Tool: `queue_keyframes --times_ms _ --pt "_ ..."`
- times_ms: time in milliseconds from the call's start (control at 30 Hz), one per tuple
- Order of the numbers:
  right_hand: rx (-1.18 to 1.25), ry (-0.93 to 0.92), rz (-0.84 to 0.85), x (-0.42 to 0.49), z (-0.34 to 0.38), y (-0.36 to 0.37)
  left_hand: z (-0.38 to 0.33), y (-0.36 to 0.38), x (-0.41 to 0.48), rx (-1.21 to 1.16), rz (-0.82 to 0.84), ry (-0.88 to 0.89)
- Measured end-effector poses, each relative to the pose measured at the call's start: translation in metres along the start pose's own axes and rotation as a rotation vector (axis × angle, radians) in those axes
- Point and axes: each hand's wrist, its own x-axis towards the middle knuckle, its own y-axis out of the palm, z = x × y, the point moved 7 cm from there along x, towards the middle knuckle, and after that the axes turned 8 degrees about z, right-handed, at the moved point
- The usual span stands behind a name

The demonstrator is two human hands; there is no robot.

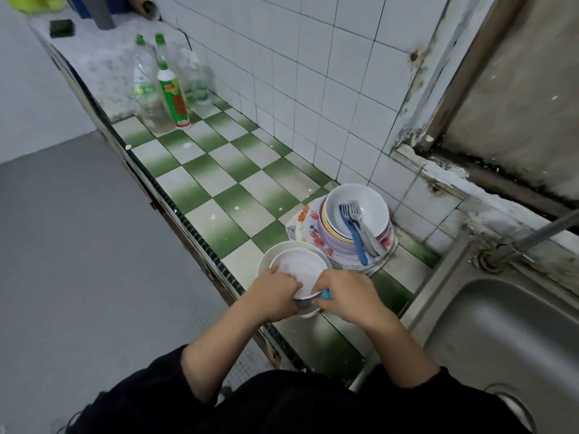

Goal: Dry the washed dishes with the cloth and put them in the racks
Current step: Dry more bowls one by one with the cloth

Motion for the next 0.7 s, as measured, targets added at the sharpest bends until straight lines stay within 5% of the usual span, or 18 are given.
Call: queue_keyframes --times_ms 167,500,700 --pt "0.098 -0.052 -0.040 -0.007 0.003 -0.010 0.003 -0.002 -0.005 -0.150 -0.084 0.044" --pt "0.459 -0.013 -0.131 -0.008 -0.002 -0.020 0.016 -0.007 -0.011 -0.959 -0.104 0.210" --pt "0.866 0.099 -0.548 -0.028 -0.019 -0.040 0.022 -0.016 -0.008 -1.174 -0.158 0.251"
